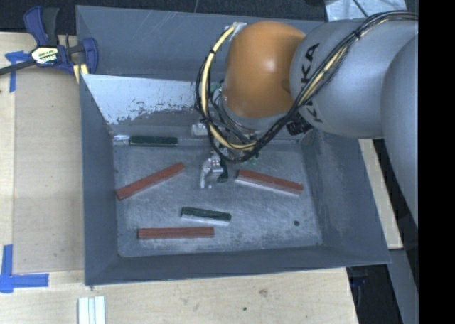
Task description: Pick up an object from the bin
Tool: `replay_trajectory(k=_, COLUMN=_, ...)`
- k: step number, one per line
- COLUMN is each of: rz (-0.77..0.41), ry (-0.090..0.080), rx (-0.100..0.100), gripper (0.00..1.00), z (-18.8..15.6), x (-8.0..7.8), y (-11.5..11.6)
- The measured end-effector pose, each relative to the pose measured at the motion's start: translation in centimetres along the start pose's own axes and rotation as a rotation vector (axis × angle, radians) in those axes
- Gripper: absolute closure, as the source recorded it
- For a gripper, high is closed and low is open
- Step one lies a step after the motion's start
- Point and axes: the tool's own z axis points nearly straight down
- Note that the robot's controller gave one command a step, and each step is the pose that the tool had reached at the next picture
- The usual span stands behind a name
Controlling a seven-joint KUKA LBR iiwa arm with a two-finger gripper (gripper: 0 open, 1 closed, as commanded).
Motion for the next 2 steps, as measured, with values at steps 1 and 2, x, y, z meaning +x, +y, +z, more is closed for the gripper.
replay_trajectory(k=1, rz=-0.102, ry=0.004, rx=0.002, gripper=0.0, z=6.3, x=1.4, y=0.2)
replay_trajectory(k=2, rz=-0.16, ry=0.0, rx=0.0, gripper=1.0, z=8.1, x=1.2, y=1.3)
